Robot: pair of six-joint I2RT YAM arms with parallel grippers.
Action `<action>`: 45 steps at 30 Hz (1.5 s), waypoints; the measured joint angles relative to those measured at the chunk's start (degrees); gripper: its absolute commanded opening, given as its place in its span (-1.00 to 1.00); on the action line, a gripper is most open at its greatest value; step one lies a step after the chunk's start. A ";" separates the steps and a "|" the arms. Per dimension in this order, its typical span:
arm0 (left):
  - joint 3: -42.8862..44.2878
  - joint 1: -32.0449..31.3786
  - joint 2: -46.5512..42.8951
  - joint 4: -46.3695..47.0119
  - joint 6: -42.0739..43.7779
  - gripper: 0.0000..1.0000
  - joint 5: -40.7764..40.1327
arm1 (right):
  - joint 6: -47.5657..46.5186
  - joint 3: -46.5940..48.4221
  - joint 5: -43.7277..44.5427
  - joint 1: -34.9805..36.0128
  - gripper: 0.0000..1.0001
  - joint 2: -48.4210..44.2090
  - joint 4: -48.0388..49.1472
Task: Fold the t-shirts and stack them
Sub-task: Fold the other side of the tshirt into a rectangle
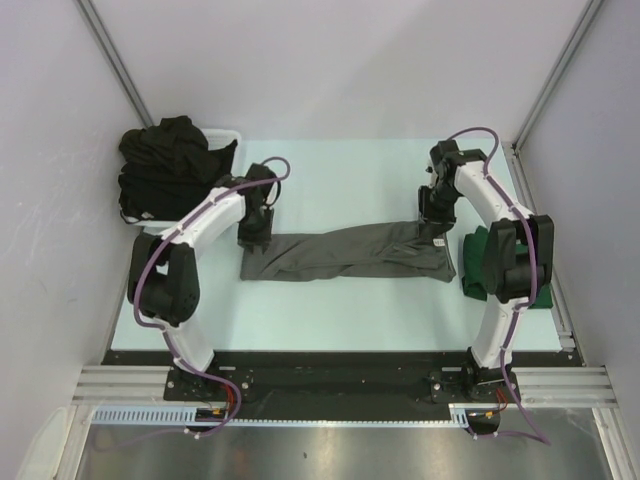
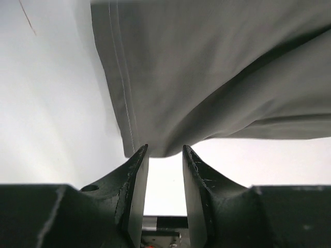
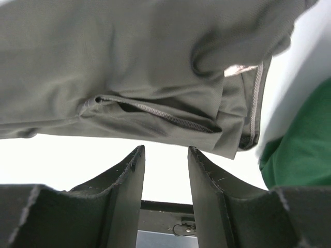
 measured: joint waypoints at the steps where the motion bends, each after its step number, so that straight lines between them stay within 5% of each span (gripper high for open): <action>1: 1.46 -0.07 0.31 0.07 0.00 -0.24 0.00 | 0.00 -0.48 0.07 0.00 -0.11 -0.68 0.04; 8: 9.03 -1.49 3.50 -0.35 0.00 -0.24 0.28 | 0.09 -4.92 0.44 -0.11 -0.10 -4.52 0.04; 23: 9.73 -2.93 5.51 -0.24 0.00 -0.24 1.64 | 0.07 -15.17 0.46 -0.28 -0.11 -6.91 0.94; 35: 7.89 -3.58 5.51 -0.33 0.00 -0.24 1.66 | 0.09 -0.81 0.13 3.19 -0.12 -0.92 4.26; 45: 6.19 -3.63 5.46 -0.26 -0.09 -0.24 1.64 | 0.28 0.59 -1.18 8.83 -0.12 7.08 6.47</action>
